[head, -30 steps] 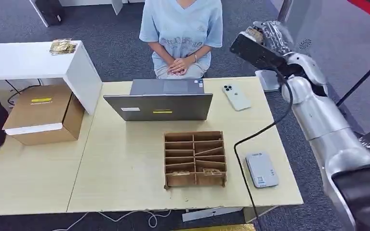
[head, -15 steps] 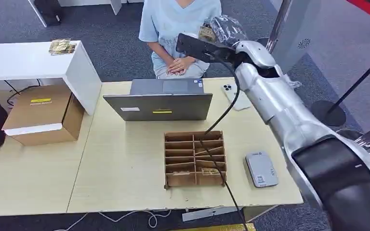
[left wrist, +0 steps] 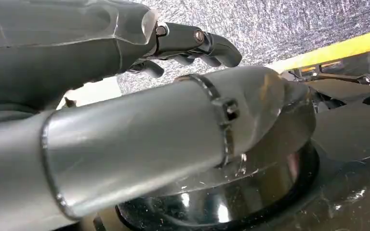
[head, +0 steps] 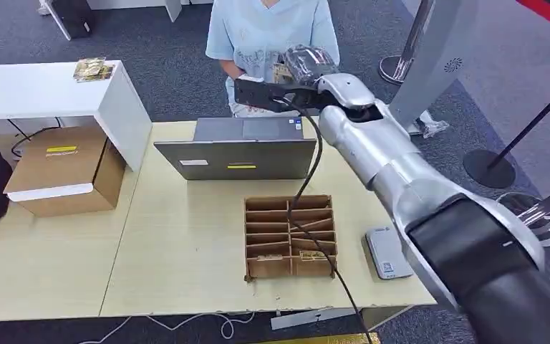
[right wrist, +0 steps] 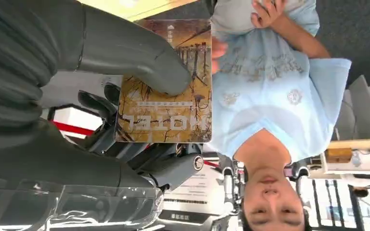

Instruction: Pass the card to the sensor for recognition and then transmit it.

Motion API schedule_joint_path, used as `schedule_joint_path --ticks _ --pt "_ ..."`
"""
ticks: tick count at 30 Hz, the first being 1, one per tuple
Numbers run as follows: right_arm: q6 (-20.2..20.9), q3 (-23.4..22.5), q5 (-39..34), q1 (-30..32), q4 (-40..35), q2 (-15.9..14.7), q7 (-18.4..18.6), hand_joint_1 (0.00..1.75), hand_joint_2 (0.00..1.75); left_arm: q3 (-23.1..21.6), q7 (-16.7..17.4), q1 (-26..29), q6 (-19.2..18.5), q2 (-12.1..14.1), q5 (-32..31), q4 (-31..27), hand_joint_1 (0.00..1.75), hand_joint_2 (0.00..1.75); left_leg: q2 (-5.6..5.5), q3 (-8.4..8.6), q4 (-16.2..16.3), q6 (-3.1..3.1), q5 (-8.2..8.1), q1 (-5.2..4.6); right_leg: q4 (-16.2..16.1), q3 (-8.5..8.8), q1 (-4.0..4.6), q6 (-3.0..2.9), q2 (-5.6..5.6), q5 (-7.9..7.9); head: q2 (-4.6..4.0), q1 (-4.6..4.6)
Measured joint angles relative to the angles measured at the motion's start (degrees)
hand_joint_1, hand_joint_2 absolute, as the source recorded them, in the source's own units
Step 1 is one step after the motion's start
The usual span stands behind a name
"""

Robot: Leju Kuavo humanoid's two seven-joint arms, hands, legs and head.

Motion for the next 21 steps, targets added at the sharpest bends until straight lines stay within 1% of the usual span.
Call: schedule_joint_path --ticks 4,12,21 --pt "0.99 0.07 0.46 -0.66 1.07 0.44 -0.11 1.75 1.75 0.00 0.70 -0.03 -0.09 0.00 0.00 0.00 0.00 0.00 0.01 0.00 0.00 0.00 0.00 0.00 0.00 0.00 0.00 0.00 0.00 0.00 0.00 0.02" --pt "1.93 0.63 1.29 -1.61 2.74 1.66 0.94 1.75 1.75 -0.02 0.55 -0.06 -0.11 -0.02 0.00 0.00 0.00 0.00 0.00 0.01 0.00 0.00 0.00 0.00 0.00 0.00 0.00 0.00 0.01 0.00 0.00 0.00" --pt "2.12 0.81 2.67 -2.13 4.07 1.71 2.05 1.75 1.75 -0.26 -0.06 -0.06 -0.24 -0.02 0.00 0.00 0.00 0.00 0.00 0.02 0.01 -0.01 0.02 0.00 0.00 0.00 0.00 0.00 0.01 0.00 0.00 0.00"
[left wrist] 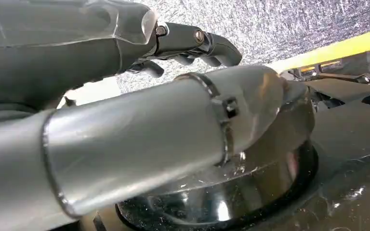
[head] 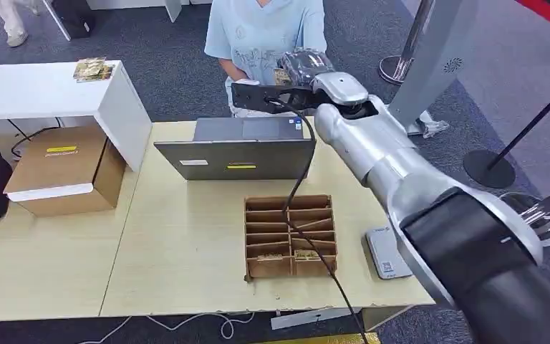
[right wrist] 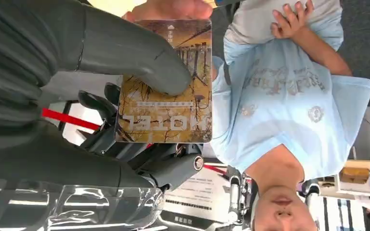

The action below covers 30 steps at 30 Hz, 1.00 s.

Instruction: Pass the card to the sensor for recognition and then transmit it.

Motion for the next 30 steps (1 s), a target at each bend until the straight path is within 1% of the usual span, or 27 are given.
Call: schedule_joint_path --ticks 5,17,18,19,20,23,30 --pt "0.39 0.07 0.33 -0.14 0.39 0.00 0.09 1.75 1.75 -0.74 -0.02 -0.03 -0.04 0.09 0.00 0.00 0.00 0.00 0.00 0.01 0.00 0.00 0.00 0.00 0.00 0.00 0.00 0.00 0.00 0.00 0.00 0.00" --pt "0.52 0.07 0.98 -0.17 0.72 -0.02 0.29 1.75 1.75 -0.79 0.07 -0.06 -0.44 0.11 0.02 0.00 0.00 0.00 0.00 0.01 0.00 0.00 0.00 0.00 0.00 0.00 0.00 0.00 0.01 0.00 0.00 0.00" --pt "0.46 0.07 0.98 -0.17 0.77 -0.02 0.29 0.16 1.75 -0.79 0.07 -0.06 -0.42 0.11 0.02 0.00 0.00 0.00 0.00 0.01 0.00 0.00 0.00 0.00 0.00 0.00 0.00 0.00 0.01 0.00 0.00 0.00" --pt "0.44 0.07 0.98 -0.17 0.79 -0.04 0.29 0.16 1.75 -0.79 0.07 -0.06 -0.44 0.11 0.02 0.00 0.00 0.00 0.00 0.01 0.00 0.00 0.00 0.00 0.00 0.00 0.00 0.00 0.01 0.00 0.00 0.00" --pt "0.37 0.09 0.98 -0.16 0.81 -0.07 0.33 0.00 1.75 -0.79 0.07 -0.07 -0.44 0.11 0.02 0.00 0.00 0.00 0.00 0.01 0.00 0.00 0.00 0.00 0.00 0.00 0.00 0.00 0.01 0.00 0.00 0.00" --pt "-0.79 0.07 0.96 -0.14 0.81 -0.09 0.88 0.00 1.75 -0.79 0.31 -0.09 -0.52 0.11 0.02 0.00 0.00 0.00 0.00 0.01 0.00 0.00 0.00 0.00 0.00 -0.01 0.00 0.00 0.01 0.00 0.00 0.00" --pt "-0.81 0.07 0.98 -0.11 1.09 -0.83 1.12 0.00 1.75 -0.79 0.72 -0.14 -0.72 0.11 0.02 0.00 0.00 0.00 0.00 0.01 0.00 0.00 0.00 0.00 0.00 -0.02 0.00 0.00 0.01 0.00 0.00 0.00"
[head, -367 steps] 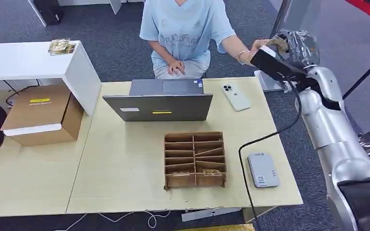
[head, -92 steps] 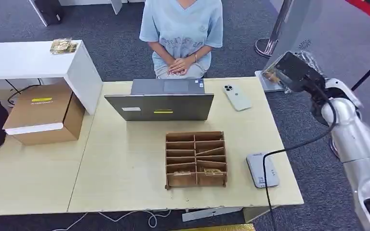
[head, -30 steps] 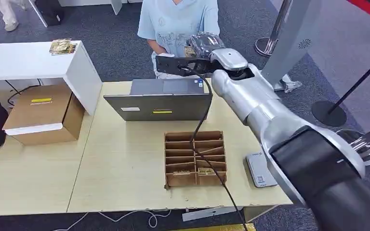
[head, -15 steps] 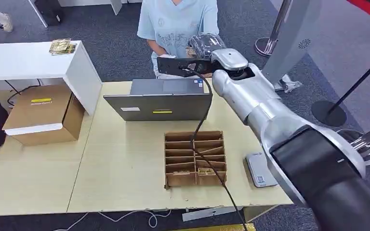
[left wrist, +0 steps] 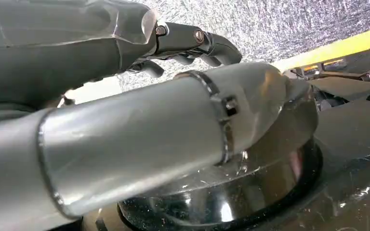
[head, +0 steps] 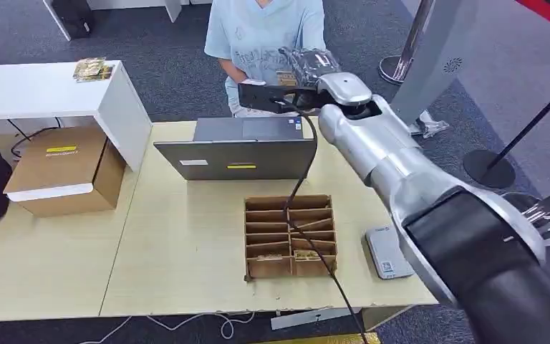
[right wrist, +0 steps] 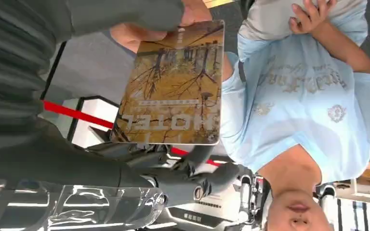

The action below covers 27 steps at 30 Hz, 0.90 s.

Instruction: Pass the card to the sensor for recognition and then transmit it.

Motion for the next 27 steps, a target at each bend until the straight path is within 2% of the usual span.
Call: schedule_joint_path --ticks 5,8,13,17,21,24,27 --pt "-0.20 -0.11 0.31 0.01 0.17 -0.79 -0.07 0.00 1.75 0.00 0.33 -0.04 -0.13 0.00 0.00 0.00 0.00 0.00 0.00 0.00 0.00 0.00 0.00 -0.01 0.00 0.00 -0.01 0.00 0.00 0.00 0.00 0.00" --pt "-1.78 -0.55 -0.29 0.04 0.17 -1.29 -1.18 0.00 1.75 0.00 0.57 -0.05 -0.09 -0.04 2.09 0.00 0.00 0.00 0.00 0.00 0.01 0.00 0.00 -0.01 0.00 0.00 -0.01 0.00 0.00 0.00 0.00 0.00" --pt "-10.07 -4.54 -4.76 0.86 -1.98 -2.80 -8.06 0.00 1.75 0.00 0.26 -0.02 0.00 -0.22 5.01 0.00 0.00 0.00 0.00 0.00 0.01 0.00 0.00 -0.01 -0.01 -0.01 -0.01 0.00 -0.01 0.00 0.00 0.00" --pt "-12.72 -9.69 -11.57 3.86 -7.29 -4.66 -14.26 0.00 1.75 0.00 -0.02 0.03 0.13 -0.22 5.01 0.00 0.00 0.00 -0.01 0.01 0.01 0.00 0.00 -0.01 -0.02 -0.01 -0.01 0.00 -0.01 0.00 0.00 0.00" --pt "-8.26 -17.34 -25.87 12.00 -20.34 -8.29 -20.22 0.00 1.75 0.00 -0.55 0.14 0.24 -0.24 5.01 0.00 0.00 0.00 -0.16 -0.01 0.02 0.00 0.00 0.00 -0.09 0.05 0.00 0.00 -0.16 0.00 0.00 0.00" --pt "-4.56 -22.54 -35.73 19.71 -31.45 -11.37 -21.29 0.00 1.75 0.00 -0.68 0.18 0.35 -0.26 5.01 0.00 0.00 0.00 -0.32 -0.04 0.02 0.02 -0.01 -0.01 -0.13 0.08 0.00 0.01 -0.28 -0.01 0.00 0.00" --pt "-0.63 -27.52 -45.80 27.79 -42.20 -14.58 -20.74 0.00 1.75 0.00 -0.68 0.23 0.79 -0.33 5.01 0.00 0.00 0.00 -0.39 -0.06 0.03 0.04 -0.04 -0.01 -0.18 0.10 0.00 0.03 -0.34 -0.02 0.00 0.00"
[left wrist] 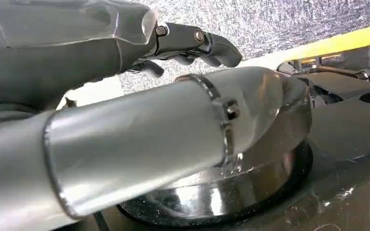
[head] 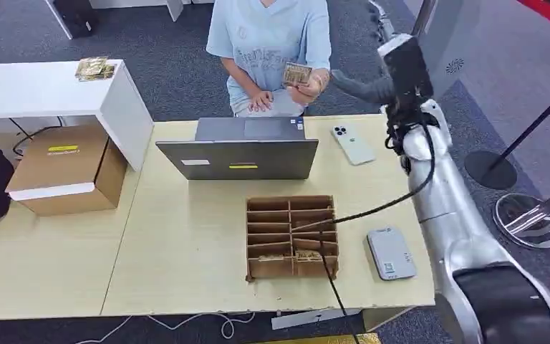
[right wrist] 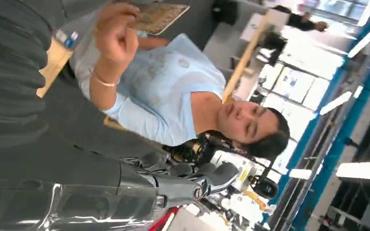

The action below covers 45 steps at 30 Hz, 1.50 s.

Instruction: Pass the card to the sensor for recognition and then transmit it.

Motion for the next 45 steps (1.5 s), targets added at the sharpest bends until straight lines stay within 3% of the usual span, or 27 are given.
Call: schedule_joint_path --ticks 3,11,17,20,22,25,27,31,34,37,42,45 --pt "4.56 -4.44 -7.37 9.29 -10.55 -3.64 1.62 0.00 1.75 0.00 0.00 0.03 0.48 -0.09 0.00 0.00 0.00 0.00 -0.02 -0.03 -0.01 0.01 -0.03 0.00 -0.05 0.01 0.01 0.01 -0.03 -0.01 0.00 0.00" --pt "7.27 -11.71 -19.30 28.07 -28.30 -10.27 -0.03 0.00 1.75 0.00 0.81 0.04 1.09 -0.17 0.00 0.00 0.00 0.00 0.03 -0.05 -0.04 0.08 -0.11 0.00 -0.06 -0.03 0.01 0.05 0.00 -0.05 0.00 0.00" --pt "7.21 -12.76 -28.69 39.07 -36.08 -11.82 -1.49 0.00 1.75 0.02 0.85 0.04 1.62 -0.35 0.00 0.00 0.00 0.00 0.06 -0.03 -0.07 0.08 -0.11 0.02 -0.05 -0.02 0.03 0.04 0.03 -0.07 0.00 0.00" --pt "4.44 -12.19 -29.67 45.76 -39.99 -11.27 -3.97 0.00 1.75 0.02 0.90 0.06 1.70 -0.37 0.00 0.00 0.00 0.00 0.02 -0.05 -0.08 0.08 -0.11 0.03 -0.05 0.00 0.04 0.06 -0.01 -0.13 0.00 0.00" --pt "0.86 -11.20 -26.93 50.02 -42.13 -10.33 -6.52 0.00 1.75 0.02 1.29 0.04 1.70 -0.37 0.00 0.00 0.00 0.00 0.03 -0.05 -0.09 0.08 -0.13 0.02 -0.05 -0.01 0.04 0.06 0.01 -0.14 0.00 -0.02" --pt "-8.84 -9.35 -18.53 55.66 -46.12 -7.02 -11.79 0.00 1.75 0.02 2.18 0.04 1.55 -0.46 0.00 0.00 0.00 0.00 0.04 -0.06 -0.10 0.07 -0.17 0.03 -0.03 -0.01 0.04 0.04 0.02 -0.22 0.00 0.00" --pt "-11.79 -8.23 -17.12 57.99 -47.97 -4.87 -12.63 0.00 1.75 0.02 2.84 0.01 1.51 -0.55 0.00 0.00 0.00 0.00 0.12 -0.01 -0.11 0.04 -0.19 0.03 -0.02 -0.02 0.04 0.02 0.08 -0.24 0.00 -0.02" --pt "-19.64 -7.32 -13.73 60.54 -49.25 -1.74 -6.33 0.00 1.75 0.07 4.33 -0.09 2.36 -0.85 0.00 0.00 0.00 0.00 0.12 -0.01 -0.11 0.04 -0.18 0.02 -0.02 0.00 0.02 0.02 0.06 -0.24 0.00 -0.02" --pt "-20.77 -6.53 -8.88 61.73 -48.99 -1.35 -1.74 0.00 1.75 0.07 4.37 -0.09 2.34 -0.81 0.00 0.00 0.00 0.00 0.12 0.00 -0.11 0.04 -0.18 0.00 -0.02 0.02 0.00 0.04 0.10 -0.23 0.00 0.00" --pt "-22.68 -5.31 -1.70 62.10 -48.25 -1.24 0.28 0.00 1.75 0.07 5.13 -0.19 2.51 -0.83 0.00 0.00 0.00 0.00 0.13 0.02 -0.10 0.04 -0.18 -0.03 -0.03 0.02 -0.03 0.05 0.10 -0.22 0.00 0.00" --pt "-30.88 -4.26 25.08 62.34 -46.89 -0.52 7.92 0.00 1.75 0.09 6.08 -0.38 2.73 -0.92 0.00 0.00 0.00 0.00 0.13 0.04 -0.10 0.05 -0.18 -0.04 -0.03 0.03 -0.04 0.05 0.12 -0.22 0.00 0.00" --pt "-32.33 -4.06 38.60 62.30 -45.65 -0.35 11.07 0.00 1.75 0.09 6.10 -0.42 2.95 -0.96 0.00 0.00 0.00 0.00 0.12 0.04 -0.10 0.05 -0.18 -0.04 -0.03 0.03 -0.03 0.05 0.09 -0.23 0.00 0.00"
